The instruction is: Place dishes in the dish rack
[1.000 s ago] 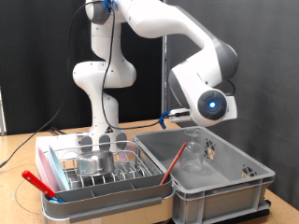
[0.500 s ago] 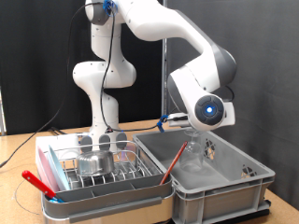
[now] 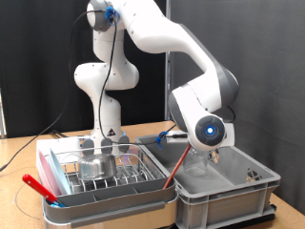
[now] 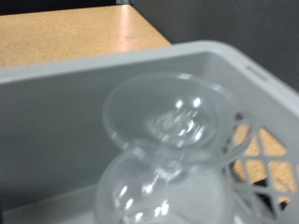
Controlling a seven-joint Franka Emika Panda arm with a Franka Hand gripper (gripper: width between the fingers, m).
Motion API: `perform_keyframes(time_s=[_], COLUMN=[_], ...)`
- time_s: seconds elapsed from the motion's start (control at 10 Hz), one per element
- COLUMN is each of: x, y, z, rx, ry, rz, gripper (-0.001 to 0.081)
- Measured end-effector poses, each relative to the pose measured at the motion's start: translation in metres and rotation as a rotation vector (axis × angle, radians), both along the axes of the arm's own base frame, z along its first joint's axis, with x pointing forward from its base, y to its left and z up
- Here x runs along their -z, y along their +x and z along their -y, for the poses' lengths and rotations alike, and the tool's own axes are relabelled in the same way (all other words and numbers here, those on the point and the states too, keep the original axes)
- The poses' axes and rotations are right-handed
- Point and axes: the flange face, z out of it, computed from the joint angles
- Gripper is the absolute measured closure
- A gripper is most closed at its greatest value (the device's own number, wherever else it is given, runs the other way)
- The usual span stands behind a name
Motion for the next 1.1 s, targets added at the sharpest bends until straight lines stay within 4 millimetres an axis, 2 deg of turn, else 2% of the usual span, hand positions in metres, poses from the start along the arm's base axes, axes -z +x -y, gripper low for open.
perform_keyframes(time_s=[0.5,1.1], x=[0.031,0.049], y=[-0.003,-0.02], z=[-0.007,-0.045], rx=[-0.04,-0.118], ry=[-0.014,0.013], rz=[0.003,-0.019], gripper=[-0.0002,-0.0002])
